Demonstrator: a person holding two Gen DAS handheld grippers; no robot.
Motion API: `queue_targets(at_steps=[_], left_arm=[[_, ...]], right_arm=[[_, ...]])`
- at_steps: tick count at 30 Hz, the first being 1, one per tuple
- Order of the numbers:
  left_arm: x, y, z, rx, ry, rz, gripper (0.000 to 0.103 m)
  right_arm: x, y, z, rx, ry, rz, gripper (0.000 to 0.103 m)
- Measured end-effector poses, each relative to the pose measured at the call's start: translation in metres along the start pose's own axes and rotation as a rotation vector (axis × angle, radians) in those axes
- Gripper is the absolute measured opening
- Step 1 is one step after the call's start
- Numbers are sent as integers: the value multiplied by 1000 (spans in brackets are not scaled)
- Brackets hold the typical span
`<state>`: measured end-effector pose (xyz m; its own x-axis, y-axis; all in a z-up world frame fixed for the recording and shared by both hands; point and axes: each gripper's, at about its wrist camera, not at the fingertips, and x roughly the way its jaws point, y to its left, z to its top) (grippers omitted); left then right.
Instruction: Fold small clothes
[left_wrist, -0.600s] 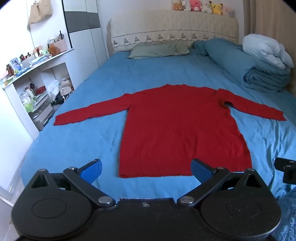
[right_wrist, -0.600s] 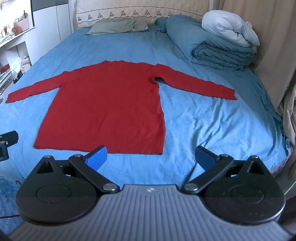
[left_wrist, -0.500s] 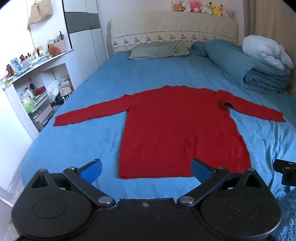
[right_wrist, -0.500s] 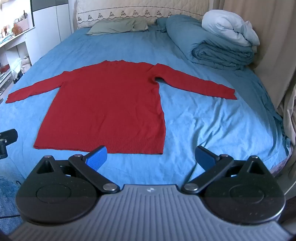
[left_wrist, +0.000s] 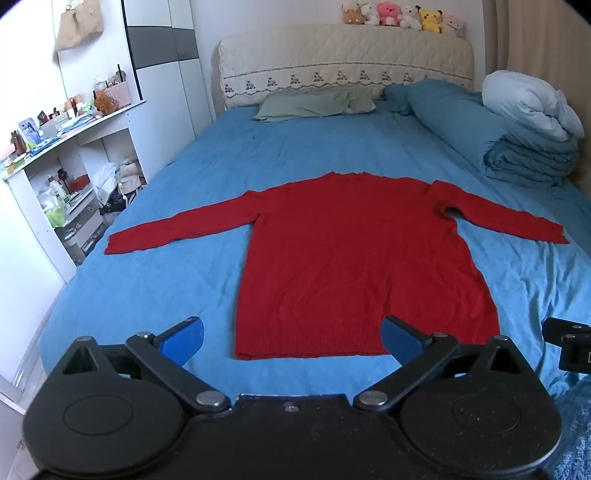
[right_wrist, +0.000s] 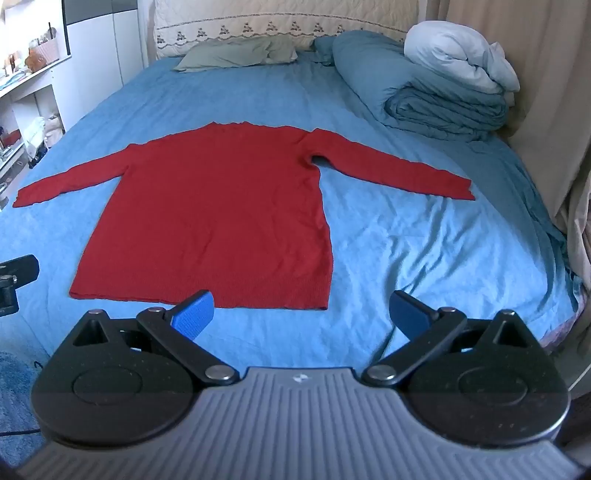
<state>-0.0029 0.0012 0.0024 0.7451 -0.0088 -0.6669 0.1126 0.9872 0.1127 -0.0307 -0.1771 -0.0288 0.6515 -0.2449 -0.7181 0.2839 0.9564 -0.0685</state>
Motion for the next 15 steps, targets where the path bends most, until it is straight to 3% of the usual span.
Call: queue_targets(at_steps=[15], left_arm=[[0, 0, 1, -2, 0, 8, 103]], right_arm=[[-1, 9, 2, -18, -4, 23, 103]])
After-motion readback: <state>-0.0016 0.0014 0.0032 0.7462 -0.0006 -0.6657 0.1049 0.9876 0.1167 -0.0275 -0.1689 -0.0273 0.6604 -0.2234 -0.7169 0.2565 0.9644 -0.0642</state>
